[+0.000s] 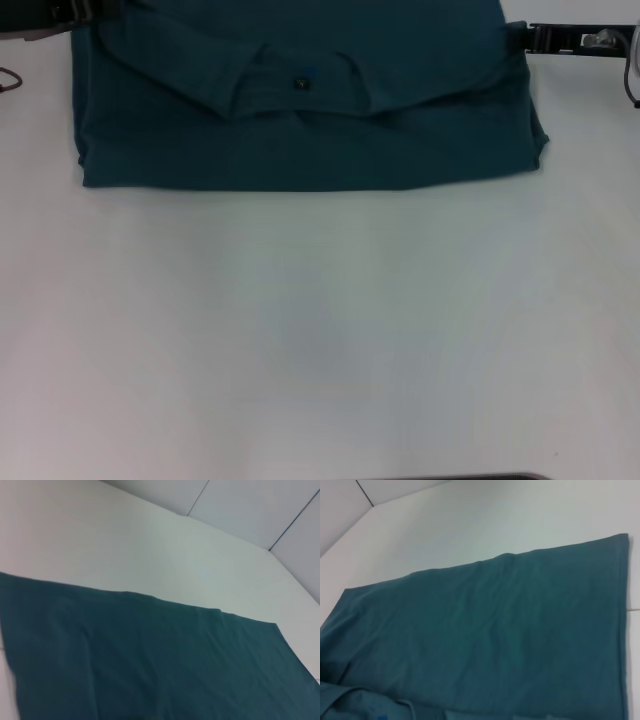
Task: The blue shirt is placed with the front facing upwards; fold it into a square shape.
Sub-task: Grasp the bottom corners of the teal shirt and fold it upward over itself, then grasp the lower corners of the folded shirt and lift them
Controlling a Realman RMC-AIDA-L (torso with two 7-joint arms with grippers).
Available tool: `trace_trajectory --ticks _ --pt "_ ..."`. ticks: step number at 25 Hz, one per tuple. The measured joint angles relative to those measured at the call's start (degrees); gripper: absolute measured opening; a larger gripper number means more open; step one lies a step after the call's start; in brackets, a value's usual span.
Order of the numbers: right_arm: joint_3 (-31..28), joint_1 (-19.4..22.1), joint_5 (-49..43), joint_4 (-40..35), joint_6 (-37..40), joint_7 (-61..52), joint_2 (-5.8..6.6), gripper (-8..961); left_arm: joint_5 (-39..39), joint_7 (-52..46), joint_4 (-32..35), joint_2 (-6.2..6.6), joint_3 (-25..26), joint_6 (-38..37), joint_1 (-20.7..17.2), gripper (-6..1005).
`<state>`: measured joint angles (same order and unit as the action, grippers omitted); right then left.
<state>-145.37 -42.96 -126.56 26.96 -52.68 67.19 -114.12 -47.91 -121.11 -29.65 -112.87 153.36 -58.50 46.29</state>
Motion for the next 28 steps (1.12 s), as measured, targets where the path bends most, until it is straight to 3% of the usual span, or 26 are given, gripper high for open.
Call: trace_trajectory --ticks 5,15,19,28 --pt "0.3 -0.1 -0.2 -0.1 0.6 0.7 -0.2 37 0.0 0.2 -1.3 -1.36 -0.1 0.2 -0.4 70" --pt "-0.2 1.5 -0.1 0.7 0.4 1.3 -0.2 371 -0.1 0.0 -5.8 -2.85 0.2 -0.3 -2.1 359" --pt "-0.4 2.8 0.1 3.4 -0.9 1.3 -0.48 470 -2.3 0.0 -9.0 -4.09 0.1 -1.3 -4.1 456" --pt "0.0 6.6 4.3 8.0 -9.5 3.2 -1.59 696 -5.9 1.6 -15.8 -6.79 -0.1 -12.3 -8.7 765"
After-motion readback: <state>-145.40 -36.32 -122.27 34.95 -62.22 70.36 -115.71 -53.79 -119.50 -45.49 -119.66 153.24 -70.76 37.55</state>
